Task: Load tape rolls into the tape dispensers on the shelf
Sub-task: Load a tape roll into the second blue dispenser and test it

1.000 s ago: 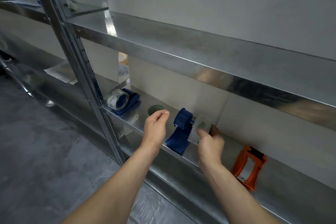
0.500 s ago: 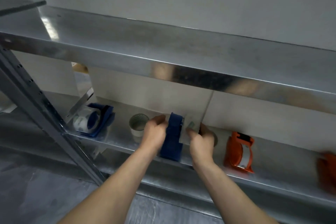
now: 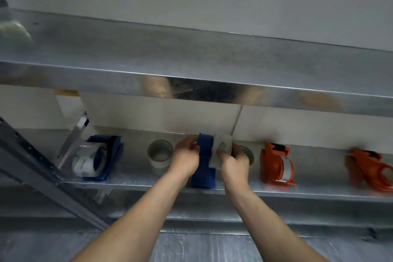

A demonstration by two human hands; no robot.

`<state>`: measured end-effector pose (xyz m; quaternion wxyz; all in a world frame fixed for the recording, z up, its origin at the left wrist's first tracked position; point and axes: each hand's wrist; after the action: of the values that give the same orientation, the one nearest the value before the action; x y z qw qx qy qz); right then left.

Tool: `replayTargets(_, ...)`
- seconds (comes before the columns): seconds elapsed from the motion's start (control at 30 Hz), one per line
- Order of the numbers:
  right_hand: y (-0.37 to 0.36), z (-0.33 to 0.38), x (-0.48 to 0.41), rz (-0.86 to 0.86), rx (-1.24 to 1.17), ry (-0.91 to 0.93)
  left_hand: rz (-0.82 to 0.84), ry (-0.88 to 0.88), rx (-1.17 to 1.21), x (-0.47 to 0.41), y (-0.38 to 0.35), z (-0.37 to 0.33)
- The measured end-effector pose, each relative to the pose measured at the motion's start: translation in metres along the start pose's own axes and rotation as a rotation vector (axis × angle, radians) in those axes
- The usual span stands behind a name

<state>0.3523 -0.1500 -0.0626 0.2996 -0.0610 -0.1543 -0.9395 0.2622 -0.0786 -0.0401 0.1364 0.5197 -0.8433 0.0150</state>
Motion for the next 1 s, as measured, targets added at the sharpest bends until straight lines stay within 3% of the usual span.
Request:
replayTargets(0.6, -0.003, -0.009, -0.014, 0.096, 0.078, 0.064, -0.069, 0.049, 0.03, -0.029, 0.0, 0.014)
replayTargets(0.83, -0.018, -0.016, -0.014, 0.255, 0.321, 0.213, -0.028, 0.02, 0.133, -0.027, -0.005, 0.012)
replayTargets(1.0, -0.014, -0.017, -0.019, 0.313, 0.329, 0.193, 0.001, 0.061, 0.209, -0.028, -0.003, 0.015)
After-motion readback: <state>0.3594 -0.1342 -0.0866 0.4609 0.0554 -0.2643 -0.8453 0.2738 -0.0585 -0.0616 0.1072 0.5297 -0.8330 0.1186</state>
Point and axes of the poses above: each hand's wrist, its own x-axis away from the middle knuckle, its own y-axis out of the back of the hand, z = x × y, and after that the axes turned 13 degrees about x, right-handed
